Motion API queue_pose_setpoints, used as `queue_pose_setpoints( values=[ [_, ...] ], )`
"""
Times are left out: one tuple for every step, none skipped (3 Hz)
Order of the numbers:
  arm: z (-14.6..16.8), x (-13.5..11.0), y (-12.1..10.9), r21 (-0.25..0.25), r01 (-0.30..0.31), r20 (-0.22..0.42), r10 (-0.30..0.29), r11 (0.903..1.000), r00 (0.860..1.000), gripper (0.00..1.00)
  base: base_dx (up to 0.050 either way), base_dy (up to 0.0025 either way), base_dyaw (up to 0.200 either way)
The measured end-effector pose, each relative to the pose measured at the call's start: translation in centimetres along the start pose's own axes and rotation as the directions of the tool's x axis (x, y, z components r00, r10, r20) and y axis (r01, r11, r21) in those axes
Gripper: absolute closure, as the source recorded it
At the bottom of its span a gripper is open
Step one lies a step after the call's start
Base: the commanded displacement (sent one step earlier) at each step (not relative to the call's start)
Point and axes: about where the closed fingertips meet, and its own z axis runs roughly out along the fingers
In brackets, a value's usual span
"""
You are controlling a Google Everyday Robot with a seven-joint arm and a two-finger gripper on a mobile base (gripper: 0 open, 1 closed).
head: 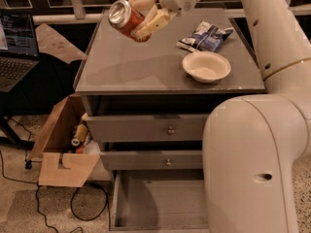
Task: Place coke can into bottom drawer
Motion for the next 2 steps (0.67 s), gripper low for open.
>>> queue_pose_setpoints(
  values=[
    [-0.4, -1.7, 2.2, -0.031, -0.098, 0.08, 0.1, 0.9947, 0.992, 1.0, 0.0, 0.0, 0.0],
    [-1.4, -3.5, 4.6, -0.049, -0.169, 0.122, 0.174, 0.9844, 0.977, 1.0, 0.0, 0.0, 0.0]
  ],
)
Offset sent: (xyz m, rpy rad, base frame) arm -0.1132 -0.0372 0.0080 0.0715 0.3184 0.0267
